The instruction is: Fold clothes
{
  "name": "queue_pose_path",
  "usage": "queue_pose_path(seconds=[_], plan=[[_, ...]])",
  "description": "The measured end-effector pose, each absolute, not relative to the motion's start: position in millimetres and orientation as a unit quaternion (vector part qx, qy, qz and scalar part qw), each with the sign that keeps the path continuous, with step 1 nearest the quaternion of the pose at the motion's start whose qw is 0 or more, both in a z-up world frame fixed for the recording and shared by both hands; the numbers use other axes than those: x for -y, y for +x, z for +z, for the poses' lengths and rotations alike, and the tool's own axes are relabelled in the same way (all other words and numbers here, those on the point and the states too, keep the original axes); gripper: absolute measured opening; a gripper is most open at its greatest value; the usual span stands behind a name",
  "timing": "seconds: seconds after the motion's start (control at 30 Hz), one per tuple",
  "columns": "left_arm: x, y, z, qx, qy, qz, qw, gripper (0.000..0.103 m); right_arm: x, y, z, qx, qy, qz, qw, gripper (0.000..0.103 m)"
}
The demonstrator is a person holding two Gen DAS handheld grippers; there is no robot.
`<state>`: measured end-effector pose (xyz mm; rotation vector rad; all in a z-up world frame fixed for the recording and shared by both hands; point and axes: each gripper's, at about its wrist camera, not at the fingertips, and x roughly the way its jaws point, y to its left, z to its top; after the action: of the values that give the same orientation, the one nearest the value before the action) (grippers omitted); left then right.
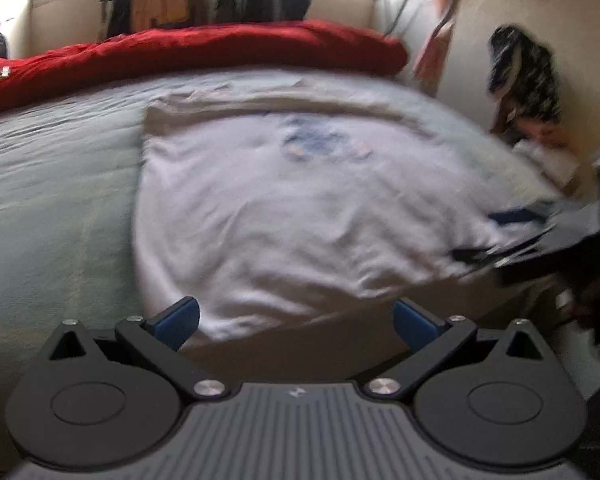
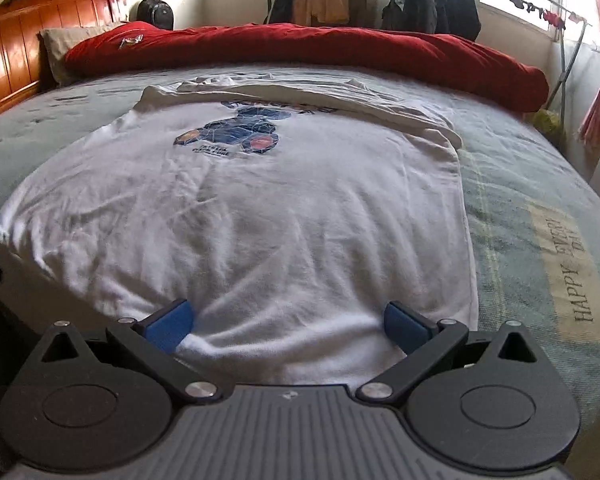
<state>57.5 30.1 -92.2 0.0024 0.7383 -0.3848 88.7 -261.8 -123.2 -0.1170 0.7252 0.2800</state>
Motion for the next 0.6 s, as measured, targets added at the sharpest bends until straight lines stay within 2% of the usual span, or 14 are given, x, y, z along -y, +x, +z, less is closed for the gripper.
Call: queue_pose_path(seconds=[0.27,0.37,0.6], plan=[[-36.4,57.7,-95.8,-0.38,-0.014,-0.152,0.912,0.102,261.8,86.4,-123.6,-0.35,-0.055,0.131,0.926,0.103],[-38.2,55.5,-83.8,-0.355,-0.016,-0.157,0.922,0.102,260.9,87.5,-124.0,-0.35,-0.055,0.128,0.926,0.103],[-30.7,81.0,-104.7,-0.401,-0.012,-0.136,0.906,0.102,260.4,85.3,-121.9,-0.353,-0.059,0.122,0.926,0.103]])
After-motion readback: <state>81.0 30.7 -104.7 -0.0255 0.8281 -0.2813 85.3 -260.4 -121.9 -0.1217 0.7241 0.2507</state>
